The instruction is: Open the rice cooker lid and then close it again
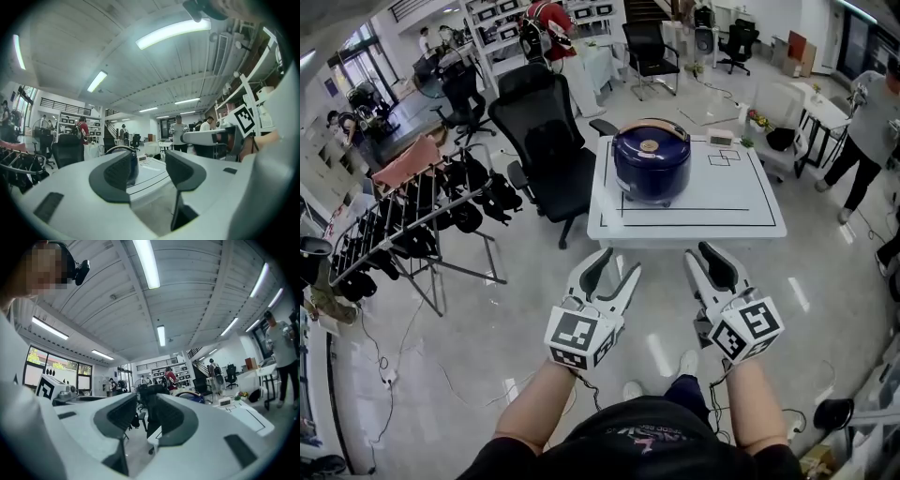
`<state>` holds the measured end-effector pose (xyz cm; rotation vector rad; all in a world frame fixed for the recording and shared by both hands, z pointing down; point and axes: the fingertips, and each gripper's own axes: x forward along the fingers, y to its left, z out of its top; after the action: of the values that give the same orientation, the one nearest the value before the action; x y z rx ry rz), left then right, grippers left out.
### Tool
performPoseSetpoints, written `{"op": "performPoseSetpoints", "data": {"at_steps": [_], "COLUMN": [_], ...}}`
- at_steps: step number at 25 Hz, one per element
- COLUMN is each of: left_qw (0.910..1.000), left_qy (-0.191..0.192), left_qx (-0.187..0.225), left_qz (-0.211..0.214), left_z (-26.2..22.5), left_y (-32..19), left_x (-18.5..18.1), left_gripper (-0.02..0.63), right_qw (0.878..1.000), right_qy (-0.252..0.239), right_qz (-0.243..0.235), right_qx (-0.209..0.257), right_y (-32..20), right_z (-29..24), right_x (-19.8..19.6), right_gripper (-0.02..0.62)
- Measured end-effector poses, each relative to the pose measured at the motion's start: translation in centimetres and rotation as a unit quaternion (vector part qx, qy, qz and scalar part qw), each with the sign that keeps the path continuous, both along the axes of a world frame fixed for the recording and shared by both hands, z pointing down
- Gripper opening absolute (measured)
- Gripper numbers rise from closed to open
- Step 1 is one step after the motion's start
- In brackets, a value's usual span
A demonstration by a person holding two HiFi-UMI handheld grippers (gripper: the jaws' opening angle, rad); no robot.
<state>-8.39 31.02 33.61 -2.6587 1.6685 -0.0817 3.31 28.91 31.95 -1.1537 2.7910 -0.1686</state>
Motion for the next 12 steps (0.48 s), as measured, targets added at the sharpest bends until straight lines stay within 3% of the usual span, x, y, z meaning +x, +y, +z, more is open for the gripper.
{"op": "performPoseSetpoints", "data": {"at_steps": [3,12], "left_qw": [0.9996,0.9992], "left_qy": [-0.025,-0.032], "left_qx": [0.003,0.001], "left_qz": [-0.009,-0.024], "left_z": [0.1,0.2], "left_y": [-0.8,-6.3], "left_x": [-0.1,1.0], "left_gripper": [0.317,0.330], "right_qw": [1.000,1.000], "right_qy": [0.002,-0.025], "right_qz": [-0.002,-0.007], "right_qx": [0.003,-0.004], "right_y": [-0.9,-7.3], "right_z": [-0.1,-0.2], "right_x": [-0.3,1.4], "right_gripper": [0.191,0.196]}}
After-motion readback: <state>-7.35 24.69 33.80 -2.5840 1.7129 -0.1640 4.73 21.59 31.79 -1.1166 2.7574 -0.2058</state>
